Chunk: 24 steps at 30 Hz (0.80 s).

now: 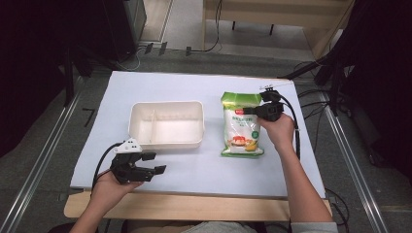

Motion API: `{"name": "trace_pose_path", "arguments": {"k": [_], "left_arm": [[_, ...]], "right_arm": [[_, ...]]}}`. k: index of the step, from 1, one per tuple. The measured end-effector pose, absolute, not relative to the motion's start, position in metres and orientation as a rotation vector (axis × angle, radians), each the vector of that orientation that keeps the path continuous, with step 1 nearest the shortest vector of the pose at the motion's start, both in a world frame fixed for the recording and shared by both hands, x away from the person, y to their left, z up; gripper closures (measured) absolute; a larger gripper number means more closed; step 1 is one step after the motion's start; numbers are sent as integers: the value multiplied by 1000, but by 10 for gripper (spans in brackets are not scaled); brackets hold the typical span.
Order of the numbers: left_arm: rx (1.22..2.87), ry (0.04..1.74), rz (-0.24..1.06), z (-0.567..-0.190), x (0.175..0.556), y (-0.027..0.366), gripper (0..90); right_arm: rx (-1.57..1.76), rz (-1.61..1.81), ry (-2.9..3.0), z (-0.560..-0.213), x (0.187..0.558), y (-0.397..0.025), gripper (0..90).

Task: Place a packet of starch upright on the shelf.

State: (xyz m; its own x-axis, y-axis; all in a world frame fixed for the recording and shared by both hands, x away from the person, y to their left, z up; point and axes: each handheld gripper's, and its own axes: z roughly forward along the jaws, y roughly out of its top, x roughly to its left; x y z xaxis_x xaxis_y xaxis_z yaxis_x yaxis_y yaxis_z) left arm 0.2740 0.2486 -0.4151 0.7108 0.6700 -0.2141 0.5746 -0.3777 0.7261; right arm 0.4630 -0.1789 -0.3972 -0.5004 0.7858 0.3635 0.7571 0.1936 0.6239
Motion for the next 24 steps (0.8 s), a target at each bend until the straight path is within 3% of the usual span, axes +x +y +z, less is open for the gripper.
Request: {"name": "trace_pose_path", "arguments": {"k": [24], "left_arm": [[2068,912,138,-411,279,245,345]], "right_arm": [[1340,1387,2392,-340,384,-171,894]]}}
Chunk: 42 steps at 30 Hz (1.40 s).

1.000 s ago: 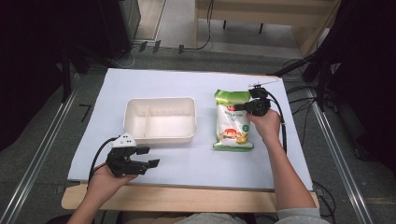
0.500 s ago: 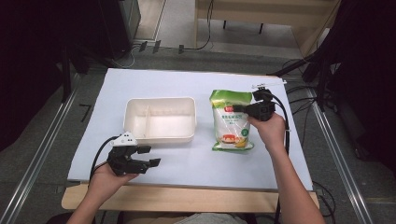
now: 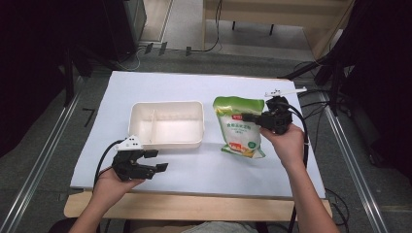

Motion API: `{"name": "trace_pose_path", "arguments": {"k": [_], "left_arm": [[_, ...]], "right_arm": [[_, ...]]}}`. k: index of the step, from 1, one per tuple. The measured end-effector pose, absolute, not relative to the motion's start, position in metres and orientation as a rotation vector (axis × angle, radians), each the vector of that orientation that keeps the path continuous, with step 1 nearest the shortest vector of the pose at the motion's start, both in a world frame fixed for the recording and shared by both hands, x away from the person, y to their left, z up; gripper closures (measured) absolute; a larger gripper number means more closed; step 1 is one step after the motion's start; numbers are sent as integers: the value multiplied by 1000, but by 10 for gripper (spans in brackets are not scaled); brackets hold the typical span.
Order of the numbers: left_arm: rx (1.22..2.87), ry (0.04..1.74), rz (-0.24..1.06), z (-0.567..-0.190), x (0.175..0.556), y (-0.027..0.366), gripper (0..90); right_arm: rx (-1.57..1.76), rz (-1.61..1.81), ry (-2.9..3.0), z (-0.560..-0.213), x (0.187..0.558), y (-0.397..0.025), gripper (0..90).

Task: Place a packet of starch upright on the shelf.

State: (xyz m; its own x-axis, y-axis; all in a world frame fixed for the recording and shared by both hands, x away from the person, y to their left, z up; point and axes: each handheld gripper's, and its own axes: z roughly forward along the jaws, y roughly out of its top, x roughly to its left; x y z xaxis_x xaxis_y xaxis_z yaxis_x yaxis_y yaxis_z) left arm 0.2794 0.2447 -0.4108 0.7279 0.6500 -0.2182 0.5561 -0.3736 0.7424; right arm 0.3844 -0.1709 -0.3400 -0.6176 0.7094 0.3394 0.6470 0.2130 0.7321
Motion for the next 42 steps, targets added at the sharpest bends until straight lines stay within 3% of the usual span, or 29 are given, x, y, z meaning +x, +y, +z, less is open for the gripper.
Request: {"name": "trace_pose_path", "arguments": {"k": [15,42], "left_arm": [[2078,925,132,-414,282,244,344],[2075,919,130,-414,283,242,345]], "right_arm": [[1296,1388,2378,-306,387,-171,894],[1133,1387,2441,-226,424,-104,895]]}}
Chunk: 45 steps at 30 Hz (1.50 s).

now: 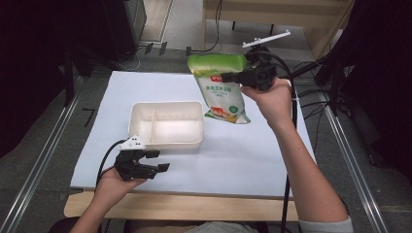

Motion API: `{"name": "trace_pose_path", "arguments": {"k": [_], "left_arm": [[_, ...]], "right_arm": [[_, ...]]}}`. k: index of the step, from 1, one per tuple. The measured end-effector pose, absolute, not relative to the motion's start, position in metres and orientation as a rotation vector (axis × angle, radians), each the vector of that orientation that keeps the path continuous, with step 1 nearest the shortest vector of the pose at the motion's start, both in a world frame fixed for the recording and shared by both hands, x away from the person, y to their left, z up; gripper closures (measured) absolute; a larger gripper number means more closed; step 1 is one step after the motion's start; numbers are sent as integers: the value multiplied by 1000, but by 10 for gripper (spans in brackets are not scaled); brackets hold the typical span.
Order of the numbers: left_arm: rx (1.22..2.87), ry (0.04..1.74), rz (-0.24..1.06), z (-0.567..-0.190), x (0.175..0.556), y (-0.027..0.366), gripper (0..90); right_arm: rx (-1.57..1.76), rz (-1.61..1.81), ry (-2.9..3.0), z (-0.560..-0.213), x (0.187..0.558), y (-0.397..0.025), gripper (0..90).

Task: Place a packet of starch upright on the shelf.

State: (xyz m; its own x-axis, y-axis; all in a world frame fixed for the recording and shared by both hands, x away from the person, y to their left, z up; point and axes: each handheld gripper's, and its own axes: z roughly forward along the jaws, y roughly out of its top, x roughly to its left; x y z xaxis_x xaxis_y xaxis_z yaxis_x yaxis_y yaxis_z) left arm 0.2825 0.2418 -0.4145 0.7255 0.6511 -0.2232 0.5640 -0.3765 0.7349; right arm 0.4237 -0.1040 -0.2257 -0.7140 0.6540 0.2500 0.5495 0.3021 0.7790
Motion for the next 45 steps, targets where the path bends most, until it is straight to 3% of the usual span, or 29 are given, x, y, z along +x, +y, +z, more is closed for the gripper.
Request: {"name": "trace_pose_path", "arguments": {"k": [10,25,34,45], "left_arm": [[2068,921,124,-414,283,244,344],[2061,915,124,-414,283,244,345],[2056,917,120,-414,283,244,344],[2065,915,121,-413,282,244,344]], "right_arm": [[1044,1369,2492,-212,433,-54,895],[998,1356,2576,-226,449,16,895],[985,1280,2650,-248,459,51,894],[1037,1143,2741,-312,471,70,893]]}}
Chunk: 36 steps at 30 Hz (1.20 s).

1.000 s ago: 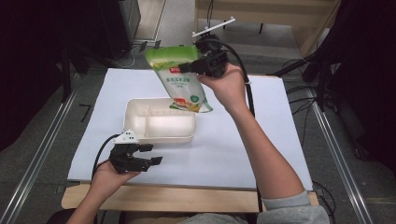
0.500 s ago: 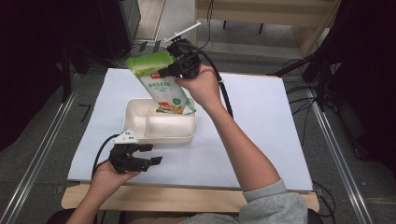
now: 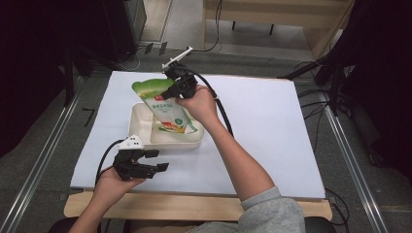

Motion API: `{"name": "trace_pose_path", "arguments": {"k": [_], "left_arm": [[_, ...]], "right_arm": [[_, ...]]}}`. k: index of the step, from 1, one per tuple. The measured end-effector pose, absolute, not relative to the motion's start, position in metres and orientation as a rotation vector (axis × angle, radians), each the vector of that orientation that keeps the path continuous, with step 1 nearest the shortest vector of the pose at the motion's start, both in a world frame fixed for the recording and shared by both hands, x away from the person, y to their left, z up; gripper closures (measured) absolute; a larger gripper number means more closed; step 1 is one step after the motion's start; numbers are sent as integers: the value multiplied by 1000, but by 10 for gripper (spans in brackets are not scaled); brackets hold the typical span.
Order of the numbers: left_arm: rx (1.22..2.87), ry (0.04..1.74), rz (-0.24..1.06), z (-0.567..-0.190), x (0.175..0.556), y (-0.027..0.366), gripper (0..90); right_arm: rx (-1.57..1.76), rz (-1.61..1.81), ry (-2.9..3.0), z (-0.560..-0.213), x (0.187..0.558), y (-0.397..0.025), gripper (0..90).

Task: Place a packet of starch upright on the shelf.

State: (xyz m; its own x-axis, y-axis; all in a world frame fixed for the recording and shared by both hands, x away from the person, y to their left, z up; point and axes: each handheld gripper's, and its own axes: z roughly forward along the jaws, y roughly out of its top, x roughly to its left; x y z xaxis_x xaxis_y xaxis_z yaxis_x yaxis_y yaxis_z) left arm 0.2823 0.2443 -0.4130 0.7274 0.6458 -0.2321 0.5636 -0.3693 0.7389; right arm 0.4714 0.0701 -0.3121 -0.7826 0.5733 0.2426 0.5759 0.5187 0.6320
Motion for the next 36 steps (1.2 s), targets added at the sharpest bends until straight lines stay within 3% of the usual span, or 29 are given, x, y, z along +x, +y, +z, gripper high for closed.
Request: {"name": "trace_pose_path", "arguments": {"k": [15,25,36], "left_arm": [[2076,910,117,-414,282,242,344],[2075,910,118,-414,282,242,344],[2082,904,106,-414,282,240,344]], "right_arm": [[-1164,-1205,-2650,-343,499,19,832],[-1160,-1248,-2682,-357,503,8,811],[-1186,-1246,-2702,-359,504,-3,616]]}}
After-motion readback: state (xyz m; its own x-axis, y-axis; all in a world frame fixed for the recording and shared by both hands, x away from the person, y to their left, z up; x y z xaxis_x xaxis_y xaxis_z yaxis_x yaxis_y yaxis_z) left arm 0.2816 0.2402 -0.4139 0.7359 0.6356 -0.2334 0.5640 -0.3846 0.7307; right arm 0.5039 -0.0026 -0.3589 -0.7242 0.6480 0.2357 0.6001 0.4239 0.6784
